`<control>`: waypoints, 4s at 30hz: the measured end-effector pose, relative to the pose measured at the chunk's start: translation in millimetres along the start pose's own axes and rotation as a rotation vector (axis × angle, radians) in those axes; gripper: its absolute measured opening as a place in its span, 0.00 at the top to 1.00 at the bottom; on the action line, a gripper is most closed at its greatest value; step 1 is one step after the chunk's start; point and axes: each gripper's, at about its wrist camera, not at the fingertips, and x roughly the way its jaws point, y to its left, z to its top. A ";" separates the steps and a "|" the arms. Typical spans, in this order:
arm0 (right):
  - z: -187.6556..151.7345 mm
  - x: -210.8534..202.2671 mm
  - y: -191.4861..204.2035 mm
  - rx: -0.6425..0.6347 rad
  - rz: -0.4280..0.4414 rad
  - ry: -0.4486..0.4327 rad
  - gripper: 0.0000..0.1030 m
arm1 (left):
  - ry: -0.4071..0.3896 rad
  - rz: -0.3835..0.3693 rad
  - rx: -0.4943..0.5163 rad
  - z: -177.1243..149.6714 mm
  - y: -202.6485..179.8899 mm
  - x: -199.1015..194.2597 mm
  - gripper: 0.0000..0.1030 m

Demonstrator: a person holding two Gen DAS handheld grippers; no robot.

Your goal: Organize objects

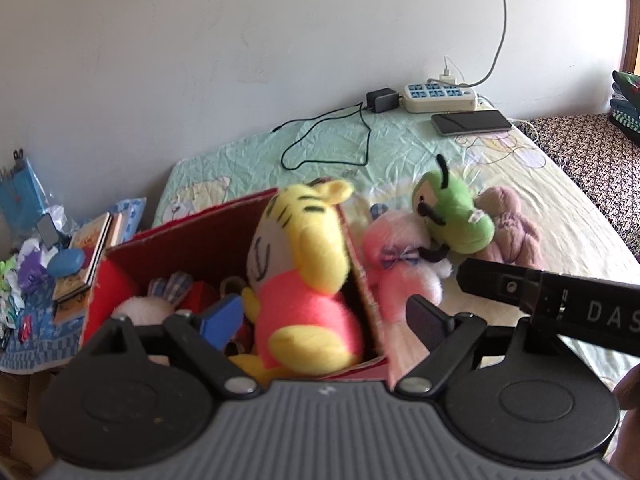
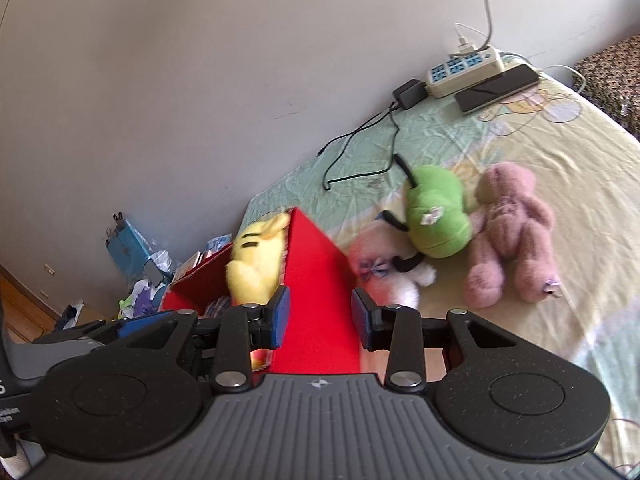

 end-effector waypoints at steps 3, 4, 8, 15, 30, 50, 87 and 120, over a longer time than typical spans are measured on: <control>5.4 -4.7 -12.5 0.012 -0.007 -0.001 0.63 | -0.008 0.010 0.012 3.2 -14.2 -2.5 0.15; 6.8 -6.5 -16.6 0.015 -0.008 -0.002 0.63 | -0.012 0.013 0.019 4.2 -19.5 -3.5 0.15; 12.6 -13.3 -34.6 0.031 -0.019 -0.004 0.63 | -0.025 0.018 0.039 8.9 -39.7 -5.7 0.15; 18.2 -22.7 -64.8 0.057 -0.044 0.013 0.63 | -0.021 0.002 0.067 12.2 -75.6 -2.4 0.15; 28.6 -21.3 -128.4 0.114 -0.103 0.086 0.63 | 0.087 -0.325 -0.035 3.4 -115.4 46.6 0.14; 57.6 30.6 -172.8 0.162 -0.092 0.193 0.62 | 0.190 -0.359 -0.032 19.4 -147.4 118.5 0.01; 28.3 27.3 -157.8 0.067 -0.140 0.328 0.73 | 0.267 -0.569 0.022 -1.6 -151.4 124.0 0.42; -3.6 -10.9 -173.6 0.218 -0.155 0.222 0.44 | 0.209 -0.598 0.091 -38.9 -165.3 78.4 0.13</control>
